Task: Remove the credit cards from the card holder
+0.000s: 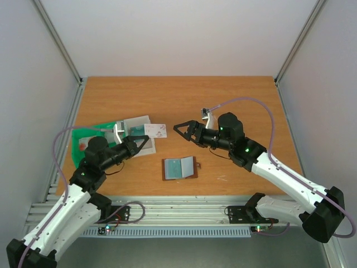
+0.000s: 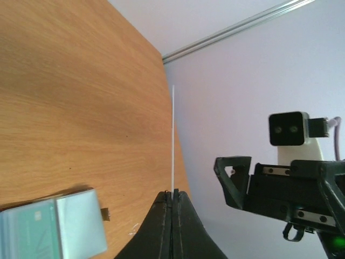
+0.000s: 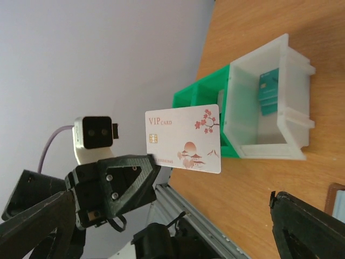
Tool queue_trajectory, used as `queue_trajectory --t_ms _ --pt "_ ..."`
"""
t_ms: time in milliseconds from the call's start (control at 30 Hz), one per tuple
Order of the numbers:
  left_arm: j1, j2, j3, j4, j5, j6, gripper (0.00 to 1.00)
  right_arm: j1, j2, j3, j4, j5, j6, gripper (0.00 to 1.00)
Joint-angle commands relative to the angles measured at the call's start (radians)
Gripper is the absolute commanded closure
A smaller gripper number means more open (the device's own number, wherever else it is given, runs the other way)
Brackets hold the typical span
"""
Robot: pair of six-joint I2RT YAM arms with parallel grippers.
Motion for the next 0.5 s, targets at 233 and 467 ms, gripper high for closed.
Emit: queue_trajectory --t_ms 233,467 --pt "0.25 0.082 0.112 -0.16 0.277 0.165 1.0 -0.003 -0.034 0.021 -0.104 0.035 -0.094 0.02" --pt "0.453 0.166 0.184 -0.33 0.371 0.264 1.0 -0.004 -0.029 0.021 -0.127 0.025 -0.11 0.02"
